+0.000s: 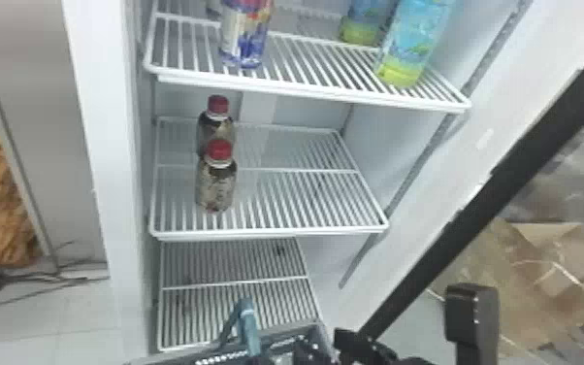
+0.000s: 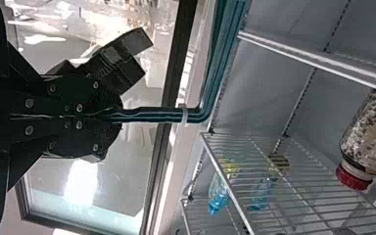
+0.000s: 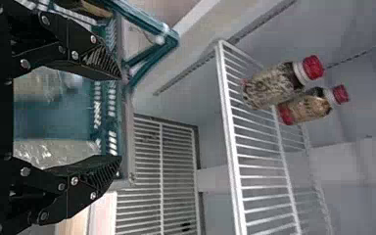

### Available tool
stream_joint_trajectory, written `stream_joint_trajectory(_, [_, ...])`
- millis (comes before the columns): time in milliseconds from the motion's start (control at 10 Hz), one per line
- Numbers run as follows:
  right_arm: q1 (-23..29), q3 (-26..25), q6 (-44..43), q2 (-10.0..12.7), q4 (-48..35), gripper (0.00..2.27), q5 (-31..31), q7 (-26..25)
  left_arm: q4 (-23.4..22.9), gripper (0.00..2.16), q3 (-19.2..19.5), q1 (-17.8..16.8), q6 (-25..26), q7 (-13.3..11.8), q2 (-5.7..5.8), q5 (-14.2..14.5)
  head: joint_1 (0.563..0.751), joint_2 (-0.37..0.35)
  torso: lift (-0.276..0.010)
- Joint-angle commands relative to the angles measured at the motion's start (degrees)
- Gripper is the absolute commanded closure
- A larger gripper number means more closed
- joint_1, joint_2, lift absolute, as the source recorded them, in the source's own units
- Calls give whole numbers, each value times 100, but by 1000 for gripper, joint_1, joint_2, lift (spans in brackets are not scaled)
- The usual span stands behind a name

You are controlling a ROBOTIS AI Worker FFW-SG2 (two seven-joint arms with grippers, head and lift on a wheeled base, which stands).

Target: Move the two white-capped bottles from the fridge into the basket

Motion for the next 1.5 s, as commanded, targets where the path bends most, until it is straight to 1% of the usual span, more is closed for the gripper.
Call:
stream_joint_trajectory(0, [41,12,-372,0,-82,533,111,0,-1,1119,1,0,0,2,0,0,695,-350,-260])
stream_joint_trajectory(200, [97,69,-1075,0,-96,532,236,0,-1,1119,1,0,0,2,0,0,695,-350,-260])
stream_joint_trajectory(400, [139,171,-2200,9,58,519,431,-9,-1,1119,1,0,0,2,0,0,695,-350,-260])
stream_joint_trajectory(600, [181,309,-3241,9,396,504,442,-105,-1,1119,1,0,-28,2,0,0,695,-350,-260])
stream_joint_trajectory(700, [195,411,-3944,9,621,499,533,-193,-1,1119,1,14,-28,2,0,0,695,-350,-260])
stream_joint_trajectory(900, [153,686,-5631,26,1352,496,808,-334,-1,1119,-22,0,-42,2,0,0,695,-350,-260])
stream_joint_trajectory(1100, [97,800,-6264,62,1718,501,1150,-475,-1,1119,-22,0,-42,2,-9,0,695,-350,-260])
stream_joint_trajectory(1300, [-30,914,-6630,79,2154,501,1390,-545,-1,1119,-22,0,-42,2,-9,0,695,-350,-260])
stream_joint_trajectory(1400, [-86,1063,-6841,79,2379,501,1573,-633,-1,1119,-33,0,-42,2,-9,0,695,-350,-260])
